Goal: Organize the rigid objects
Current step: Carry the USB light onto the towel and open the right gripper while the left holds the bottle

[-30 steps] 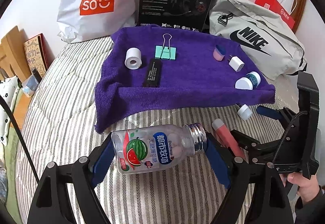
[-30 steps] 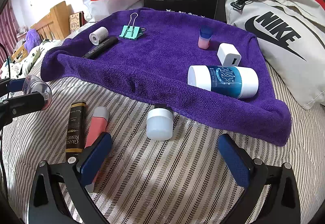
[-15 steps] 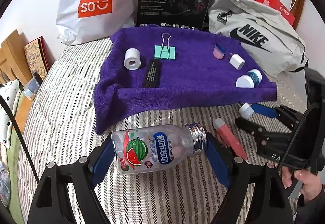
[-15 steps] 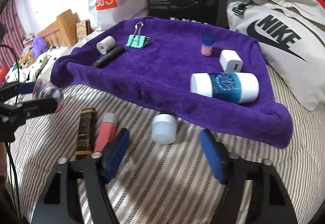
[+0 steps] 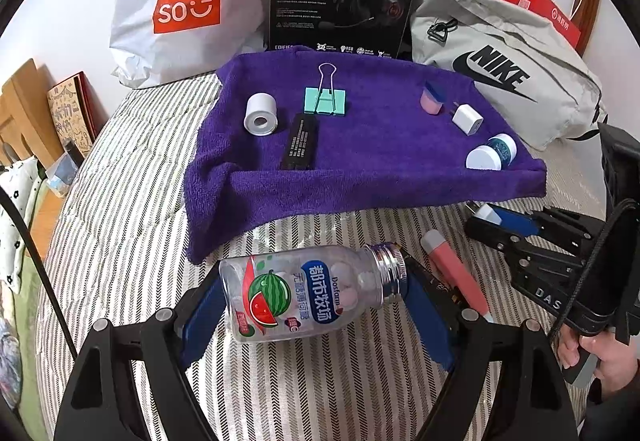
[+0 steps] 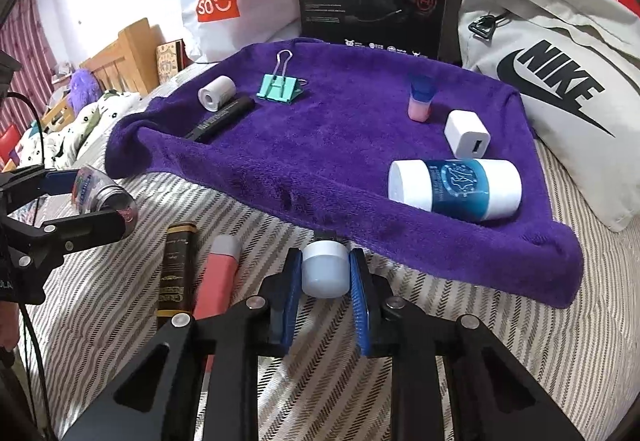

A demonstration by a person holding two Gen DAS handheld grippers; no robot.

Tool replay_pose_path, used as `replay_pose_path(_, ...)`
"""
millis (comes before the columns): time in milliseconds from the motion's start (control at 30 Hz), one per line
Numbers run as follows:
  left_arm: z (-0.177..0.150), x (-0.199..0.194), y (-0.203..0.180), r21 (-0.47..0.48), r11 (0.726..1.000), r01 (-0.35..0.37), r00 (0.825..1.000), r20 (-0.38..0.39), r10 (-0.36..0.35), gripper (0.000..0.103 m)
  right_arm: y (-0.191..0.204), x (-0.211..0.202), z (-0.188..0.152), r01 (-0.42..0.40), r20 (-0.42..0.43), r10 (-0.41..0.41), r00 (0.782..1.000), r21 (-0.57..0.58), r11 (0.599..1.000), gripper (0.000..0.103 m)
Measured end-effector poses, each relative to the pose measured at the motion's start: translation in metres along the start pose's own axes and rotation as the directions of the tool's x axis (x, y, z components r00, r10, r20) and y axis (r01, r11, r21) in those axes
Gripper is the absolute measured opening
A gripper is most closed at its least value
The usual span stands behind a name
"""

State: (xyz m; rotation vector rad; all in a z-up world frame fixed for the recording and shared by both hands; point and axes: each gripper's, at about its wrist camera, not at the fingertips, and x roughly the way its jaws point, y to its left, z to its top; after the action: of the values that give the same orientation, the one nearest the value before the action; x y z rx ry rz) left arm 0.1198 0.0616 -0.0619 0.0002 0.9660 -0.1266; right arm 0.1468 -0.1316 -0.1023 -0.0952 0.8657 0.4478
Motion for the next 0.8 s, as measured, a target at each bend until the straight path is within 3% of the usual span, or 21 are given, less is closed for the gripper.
replay_pose_path(467,-0.004,0.003,0.001,0.010,1.000,0.002,1.000,0.000,-0.002,0.084,0.007,-0.018,-0.019,0.050,-0.034,-0.052,0.998,-0.060,0.997,0.024)
replay_pose_path(800,0.016,0.001,0.001,0.007,1.000,0.003,1.000,0.025,-0.003,0.084,-0.007,-0.039,-0.007,-0.019,0.012,0.019,1.000,-0.010,1.000,0.024)
